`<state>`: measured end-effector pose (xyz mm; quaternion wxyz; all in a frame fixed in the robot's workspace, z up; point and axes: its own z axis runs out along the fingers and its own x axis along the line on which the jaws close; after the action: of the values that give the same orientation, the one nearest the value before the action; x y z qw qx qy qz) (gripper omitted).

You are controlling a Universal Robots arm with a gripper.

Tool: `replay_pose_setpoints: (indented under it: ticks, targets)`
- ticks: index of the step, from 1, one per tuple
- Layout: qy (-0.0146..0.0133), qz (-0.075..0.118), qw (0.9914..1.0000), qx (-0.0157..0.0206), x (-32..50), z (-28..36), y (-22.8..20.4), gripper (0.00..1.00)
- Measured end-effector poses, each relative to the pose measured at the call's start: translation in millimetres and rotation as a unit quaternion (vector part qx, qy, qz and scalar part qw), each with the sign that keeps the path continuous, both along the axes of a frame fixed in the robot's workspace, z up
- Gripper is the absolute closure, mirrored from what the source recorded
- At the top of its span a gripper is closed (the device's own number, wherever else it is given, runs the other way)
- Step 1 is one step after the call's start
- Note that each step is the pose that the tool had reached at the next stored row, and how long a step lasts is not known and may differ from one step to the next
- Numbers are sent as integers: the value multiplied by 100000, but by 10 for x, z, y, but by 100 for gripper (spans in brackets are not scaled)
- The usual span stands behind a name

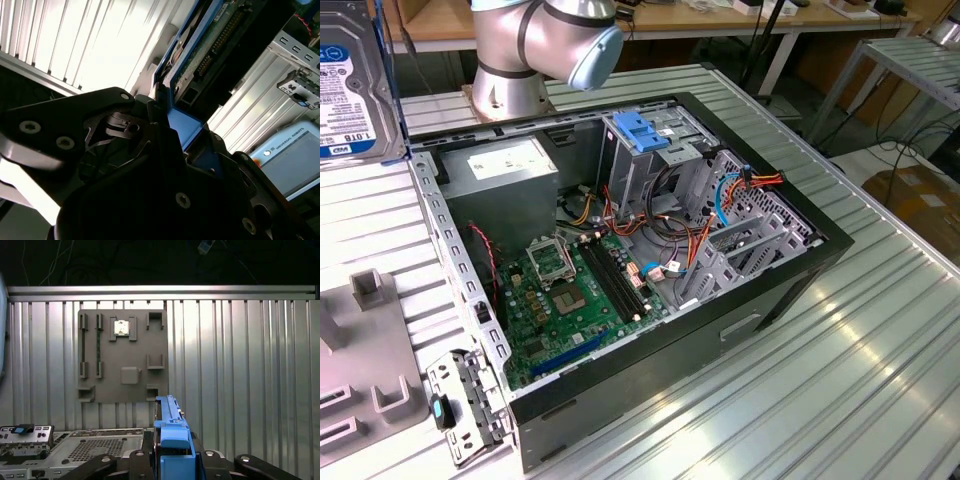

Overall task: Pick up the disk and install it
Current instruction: 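Pick up the disk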

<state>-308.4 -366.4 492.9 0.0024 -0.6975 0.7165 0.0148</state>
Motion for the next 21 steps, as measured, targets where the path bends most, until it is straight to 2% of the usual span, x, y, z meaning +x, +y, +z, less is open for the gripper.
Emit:
replay_pose_setpoints:
  ticks: [3,13,21]
  targets:
    - [9,-15,100000,-1,72,0,0,63]
    - [22,-31,100000,2,197,0,-2,63]
    - [65,-67,100000,-1,333,0,-3,63]
